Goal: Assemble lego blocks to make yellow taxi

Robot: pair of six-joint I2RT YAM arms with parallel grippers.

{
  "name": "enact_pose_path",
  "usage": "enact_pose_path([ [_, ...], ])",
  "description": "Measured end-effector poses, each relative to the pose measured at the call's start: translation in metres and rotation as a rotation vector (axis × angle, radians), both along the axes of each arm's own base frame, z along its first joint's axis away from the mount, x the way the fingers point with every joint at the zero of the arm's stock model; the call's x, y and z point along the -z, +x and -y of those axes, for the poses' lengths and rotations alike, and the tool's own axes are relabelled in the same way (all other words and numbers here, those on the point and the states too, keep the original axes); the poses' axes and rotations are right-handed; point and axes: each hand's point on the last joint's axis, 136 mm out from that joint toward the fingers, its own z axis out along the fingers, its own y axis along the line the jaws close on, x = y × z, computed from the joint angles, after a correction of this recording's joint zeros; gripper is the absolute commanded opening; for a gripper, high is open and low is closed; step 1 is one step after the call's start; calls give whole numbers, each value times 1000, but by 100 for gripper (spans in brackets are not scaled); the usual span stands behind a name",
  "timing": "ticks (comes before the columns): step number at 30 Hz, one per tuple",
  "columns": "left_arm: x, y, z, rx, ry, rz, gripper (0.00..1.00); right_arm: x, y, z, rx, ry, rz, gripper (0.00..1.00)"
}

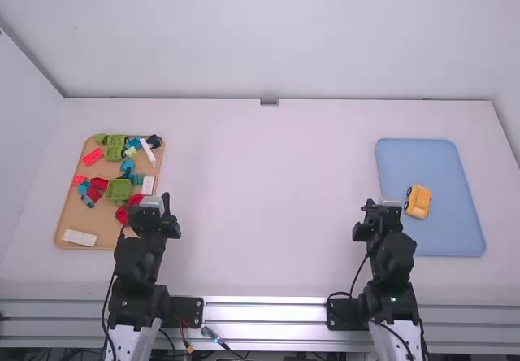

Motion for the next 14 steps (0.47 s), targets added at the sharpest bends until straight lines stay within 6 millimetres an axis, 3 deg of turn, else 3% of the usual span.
enact_pose_path([
  [14, 0, 0, 0, 0, 0, 0, 0, -35, -3, 0, 2, -1, 156, 0],
])
